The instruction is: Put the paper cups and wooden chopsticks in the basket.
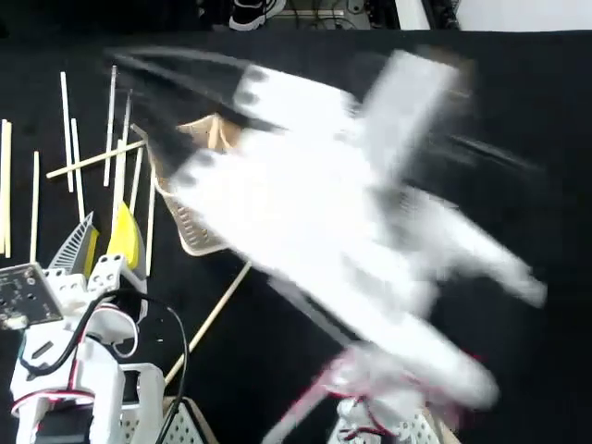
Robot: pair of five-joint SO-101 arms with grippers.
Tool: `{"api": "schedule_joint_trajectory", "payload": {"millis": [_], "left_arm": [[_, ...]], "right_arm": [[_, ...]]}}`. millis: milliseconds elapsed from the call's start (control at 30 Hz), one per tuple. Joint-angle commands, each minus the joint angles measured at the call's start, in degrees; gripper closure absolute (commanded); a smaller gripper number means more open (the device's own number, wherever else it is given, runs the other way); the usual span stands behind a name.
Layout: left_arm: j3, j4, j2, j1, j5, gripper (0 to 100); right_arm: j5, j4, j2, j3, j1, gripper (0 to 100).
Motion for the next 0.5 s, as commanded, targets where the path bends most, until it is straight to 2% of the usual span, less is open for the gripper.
{"api": "schedule_joint_trajectory", "payload": {"millis": [0, 133, 200, 300, 467], "left_arm": [[-4.88, 0.0, 4.48, -0.22, -0.09, 86], [-12.26, 0.79, 17.14, -0.4, -0.26, 85], [-18.24, 3.87, 25.67, -0.4, -0.35, 82], [-28.53, 10.73, 38.51, -0.75, -0.44, 76], [-43.38, 16.88, 56.18, -11.03, -0.7, 75]], "right_arm": [[0.44, 9.41, -10.59, -0.75, 10.11, 98.6], [0.44, 9.49, -18.15, 2.42, 31.21, 98.6], [0.62, 9.49, -21.67, 8.84, 39.3, 98.5], [7.03, 9.49, -27.56, 23.34, 47.12, 95.2], [20.04, 9.14, -39.6, 50.86, 51.78, 95.4]]}}
